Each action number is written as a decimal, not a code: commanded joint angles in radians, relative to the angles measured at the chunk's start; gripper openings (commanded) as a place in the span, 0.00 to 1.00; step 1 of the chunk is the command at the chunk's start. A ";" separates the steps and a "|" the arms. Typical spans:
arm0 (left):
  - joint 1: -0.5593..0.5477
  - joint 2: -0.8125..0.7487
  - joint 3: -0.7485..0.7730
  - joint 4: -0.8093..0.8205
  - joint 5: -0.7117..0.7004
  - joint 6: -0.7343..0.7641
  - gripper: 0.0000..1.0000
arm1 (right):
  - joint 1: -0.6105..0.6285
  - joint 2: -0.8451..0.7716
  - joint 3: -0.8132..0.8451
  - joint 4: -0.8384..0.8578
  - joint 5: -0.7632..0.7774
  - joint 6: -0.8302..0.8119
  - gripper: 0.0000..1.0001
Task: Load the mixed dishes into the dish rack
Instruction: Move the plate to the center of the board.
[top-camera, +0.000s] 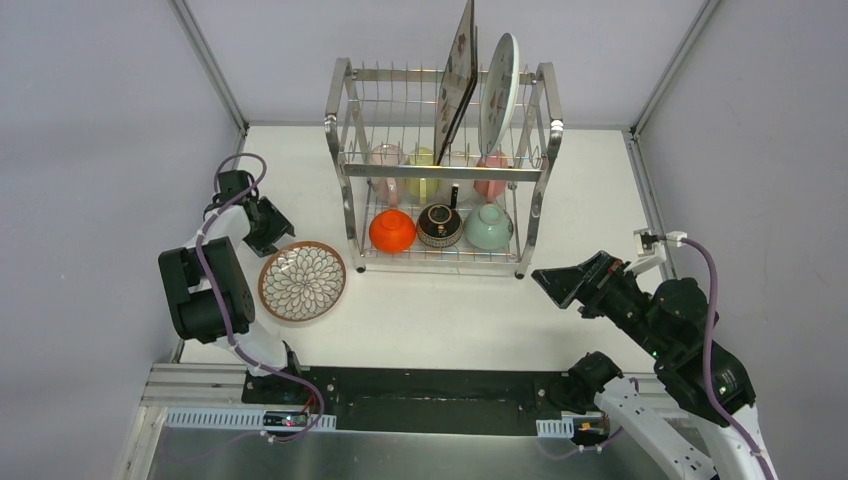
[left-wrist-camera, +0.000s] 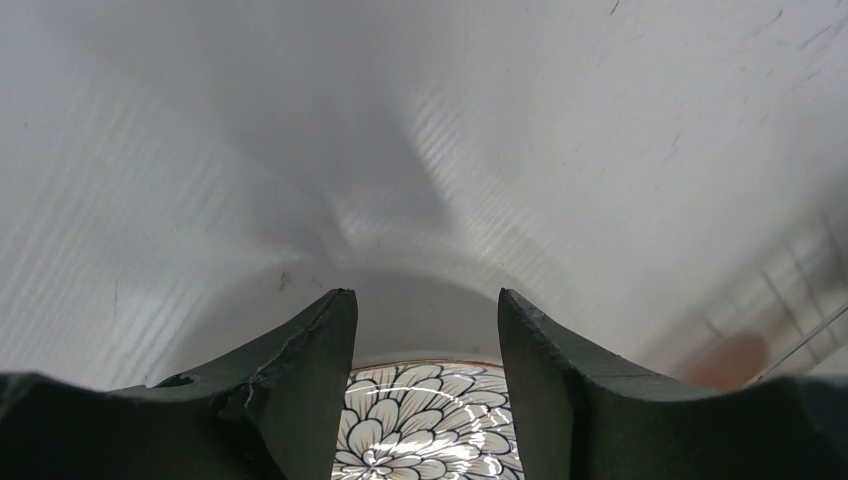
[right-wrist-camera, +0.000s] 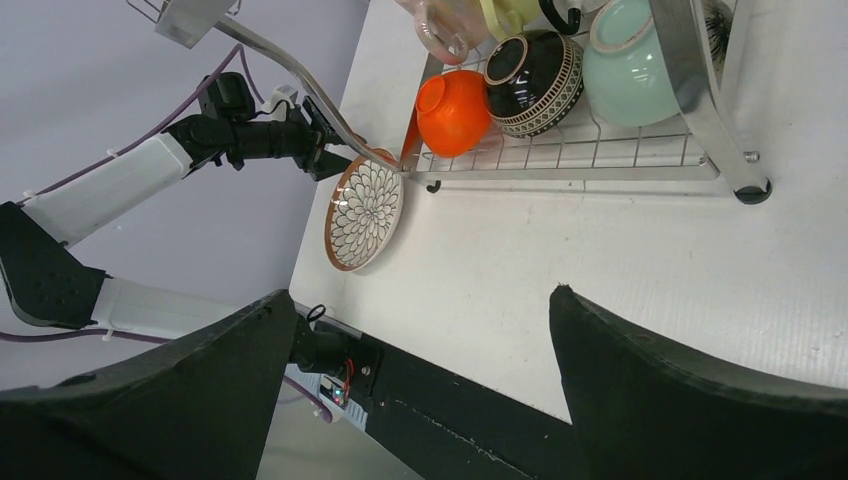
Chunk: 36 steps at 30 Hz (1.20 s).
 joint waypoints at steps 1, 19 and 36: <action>-0.025 -0.084 -0.056 -0.082 -0.018 -0.066 0.56 | 0.003 0.033 -0.020 0.083 -0.049 0.030 0.99; -0.061 -0.301 -0.284 -0.129 -0.042 -0.232 0.54 | 0.003 0.176 -0.105 0.250 -0.199 0.167 1.00; -0.212 -0.477 -0.311 -0.182 0.011 -0.285 0.55 | 0.145 0.465 -0.093 0.443 -0.120 0.200 1.00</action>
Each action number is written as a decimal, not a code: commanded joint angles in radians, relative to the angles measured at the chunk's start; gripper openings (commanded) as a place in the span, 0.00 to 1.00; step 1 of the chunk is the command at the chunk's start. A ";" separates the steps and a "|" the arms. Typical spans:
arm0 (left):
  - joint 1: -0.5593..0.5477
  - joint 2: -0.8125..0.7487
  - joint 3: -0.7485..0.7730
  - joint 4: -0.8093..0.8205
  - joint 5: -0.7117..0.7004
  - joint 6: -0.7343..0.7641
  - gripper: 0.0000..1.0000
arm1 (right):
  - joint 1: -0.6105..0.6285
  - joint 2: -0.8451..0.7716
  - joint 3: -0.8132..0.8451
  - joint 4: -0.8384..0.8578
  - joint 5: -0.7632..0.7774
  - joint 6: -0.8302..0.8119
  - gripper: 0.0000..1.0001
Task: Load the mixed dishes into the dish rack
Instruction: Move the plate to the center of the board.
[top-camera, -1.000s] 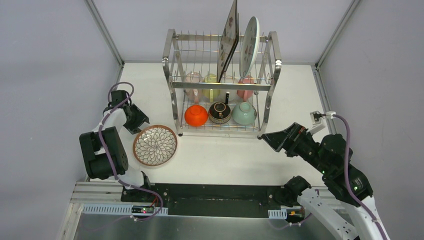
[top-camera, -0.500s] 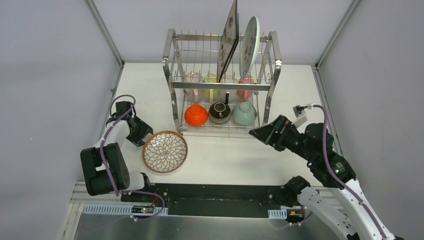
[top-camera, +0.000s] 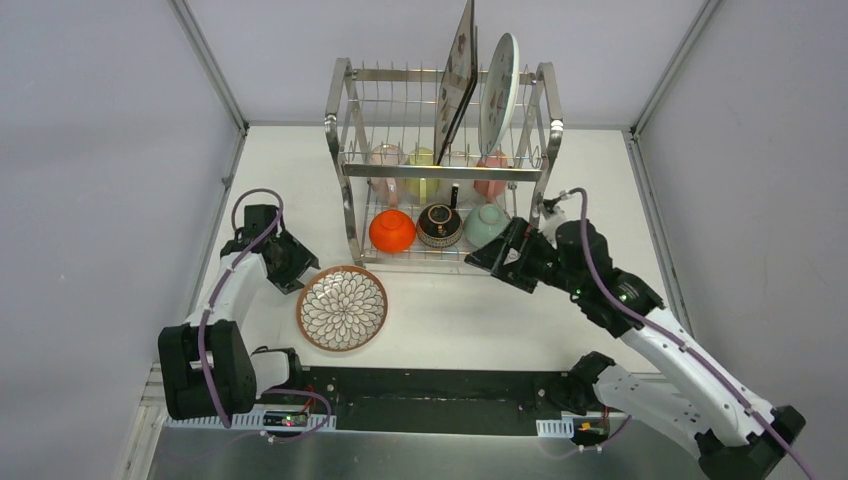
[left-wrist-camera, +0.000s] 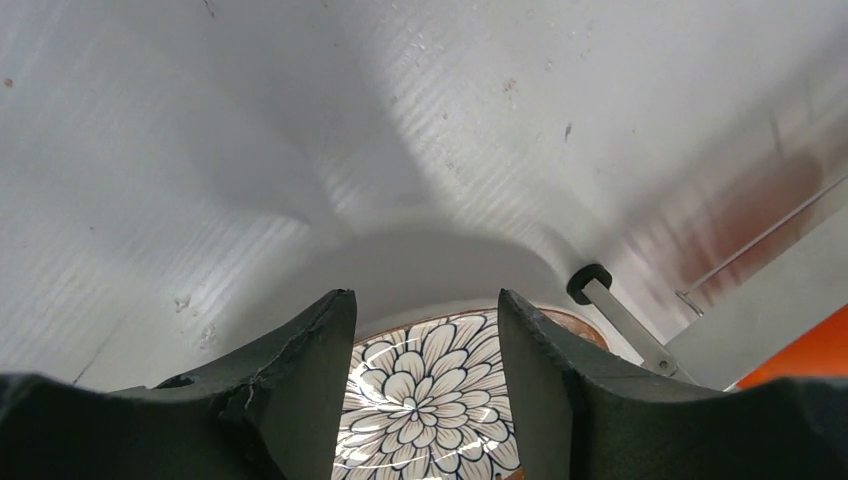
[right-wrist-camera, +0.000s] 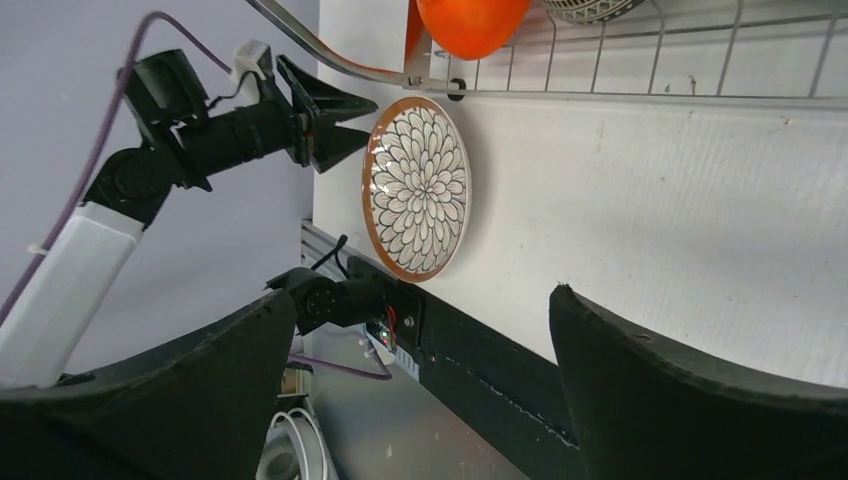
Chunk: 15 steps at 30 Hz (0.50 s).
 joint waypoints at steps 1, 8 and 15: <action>-0.055 -0.087 -0.008 -0.029 0.033 -0.053 0.56 | 0.100 0.078 0.029 0.142 0.069 0.016 1.00; -0.087 -0.186 -0.016 -0.055 0.018 -0.063 0.56 | 0.368 0.317 0.099 0.225 0.266 -0.014 1.00; -0.087 -0.315 0.024 -0.077 -0.039 0.104 0.60 | 0.483 0.541 0.166 0.314 0.341 -0.011 0.98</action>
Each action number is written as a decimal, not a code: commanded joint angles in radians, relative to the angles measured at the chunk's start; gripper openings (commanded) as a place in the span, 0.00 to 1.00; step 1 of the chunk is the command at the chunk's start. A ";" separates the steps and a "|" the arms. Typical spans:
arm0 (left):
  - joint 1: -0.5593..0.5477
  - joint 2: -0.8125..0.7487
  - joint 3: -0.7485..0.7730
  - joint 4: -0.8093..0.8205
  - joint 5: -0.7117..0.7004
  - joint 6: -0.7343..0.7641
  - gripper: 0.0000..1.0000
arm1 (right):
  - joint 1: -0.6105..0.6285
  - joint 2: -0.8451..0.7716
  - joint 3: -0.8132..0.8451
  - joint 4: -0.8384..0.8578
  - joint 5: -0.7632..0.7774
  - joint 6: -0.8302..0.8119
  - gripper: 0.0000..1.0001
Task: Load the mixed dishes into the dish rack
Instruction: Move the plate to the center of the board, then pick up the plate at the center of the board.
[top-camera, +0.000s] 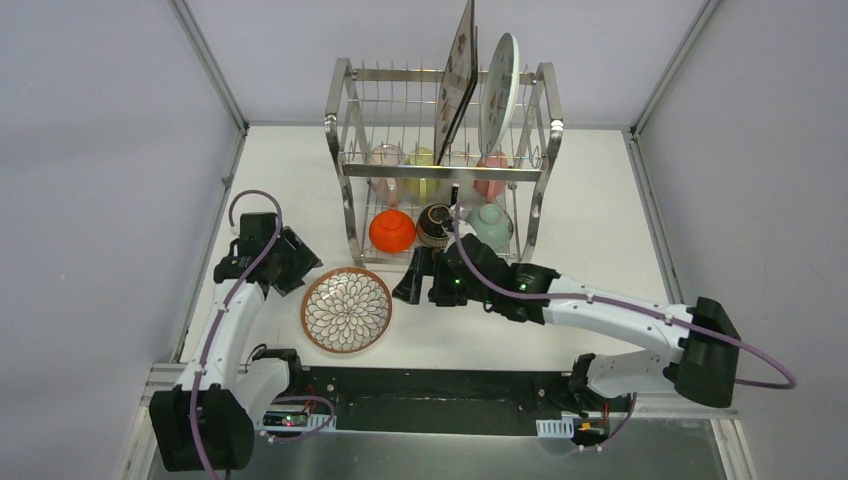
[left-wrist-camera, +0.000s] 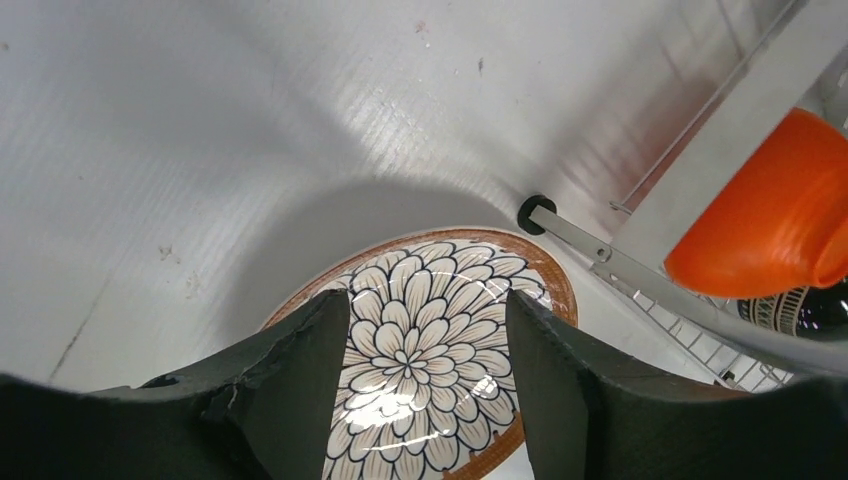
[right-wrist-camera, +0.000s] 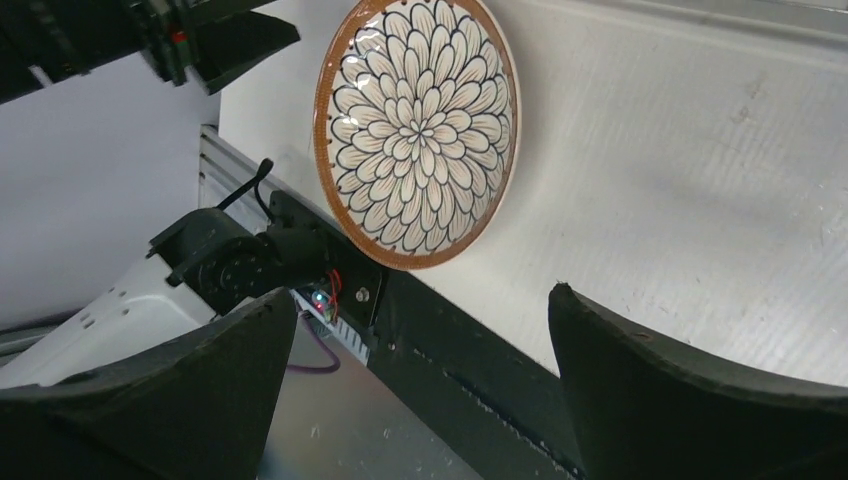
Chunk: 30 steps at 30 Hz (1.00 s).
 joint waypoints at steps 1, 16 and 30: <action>-0.004 -0.081 0.063 0.006 0.003 0.186 0.62 | 0.032 0.090 0.052 0.138 0.093 0.001 0.96; -0.042 -0.156 0.132 0.077 0.155 0.520 0.99 | 0.041 0.442 0.081 0.326 0.055 0.024 0.69; -0.072 -0.169 0.140 0.024 -0.036 0.466 0.99 | 0.042 0.580 0.140 0.336 0.037 0.071 0.38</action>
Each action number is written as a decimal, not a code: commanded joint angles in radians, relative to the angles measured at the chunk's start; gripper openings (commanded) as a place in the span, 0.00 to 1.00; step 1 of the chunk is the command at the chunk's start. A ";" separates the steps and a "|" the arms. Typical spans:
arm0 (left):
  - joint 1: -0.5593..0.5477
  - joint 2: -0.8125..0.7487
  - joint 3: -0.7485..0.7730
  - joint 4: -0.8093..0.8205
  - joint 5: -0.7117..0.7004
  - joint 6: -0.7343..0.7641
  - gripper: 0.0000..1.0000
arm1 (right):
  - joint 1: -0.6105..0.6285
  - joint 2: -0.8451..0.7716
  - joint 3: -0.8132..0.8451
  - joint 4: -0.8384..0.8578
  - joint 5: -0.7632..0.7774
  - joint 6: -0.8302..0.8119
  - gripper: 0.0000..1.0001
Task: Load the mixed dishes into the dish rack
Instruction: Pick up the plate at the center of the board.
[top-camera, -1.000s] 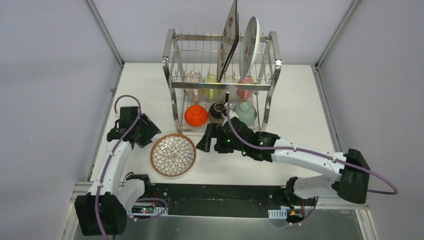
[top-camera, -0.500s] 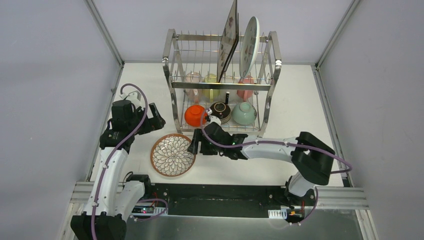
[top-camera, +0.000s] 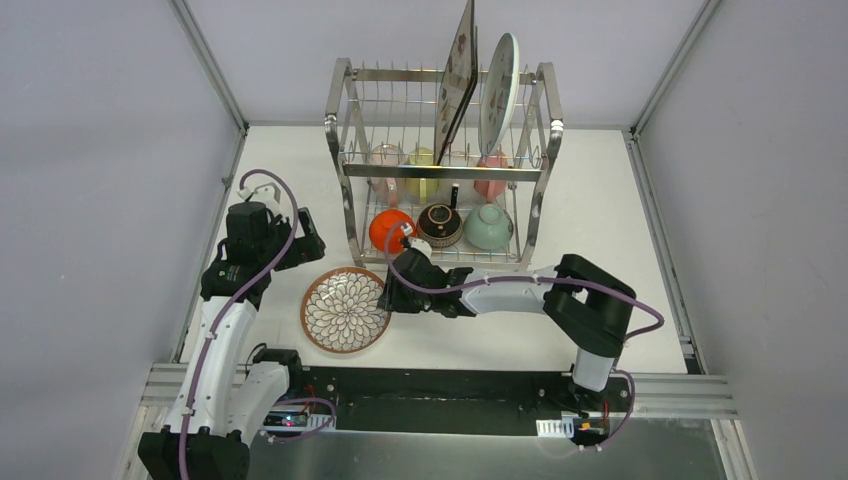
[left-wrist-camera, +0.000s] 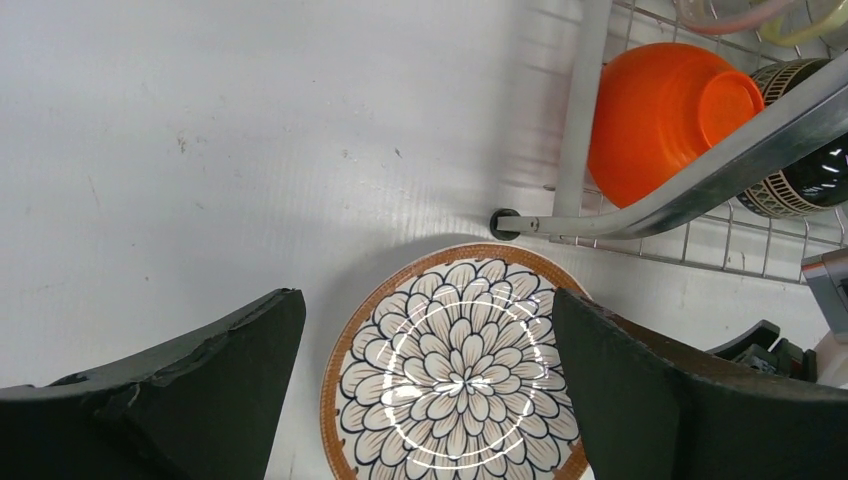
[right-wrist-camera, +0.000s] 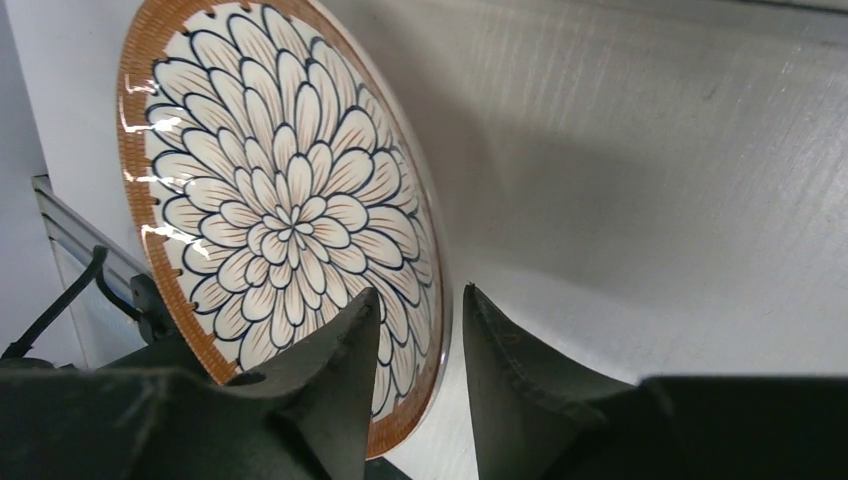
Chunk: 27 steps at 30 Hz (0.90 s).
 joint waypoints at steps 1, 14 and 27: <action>-0.008 -0.003 0.029 -0.014 -0.013 -0.005 0.99 | 0.005 0.014 0.044 0.036 0.008 0.019 0.37; -0.024 -0.020 0.092 -0.086 0.326 0.024 0.89 | 0.005 -0.030 0.006 0.039 0.017 0.025 0.06; -0.152 -0.170 0.068 -0.109 0.404 -0.084 0.67 | 0.017 -0.331 -0.165 -0.066 0.043 0.037 0.00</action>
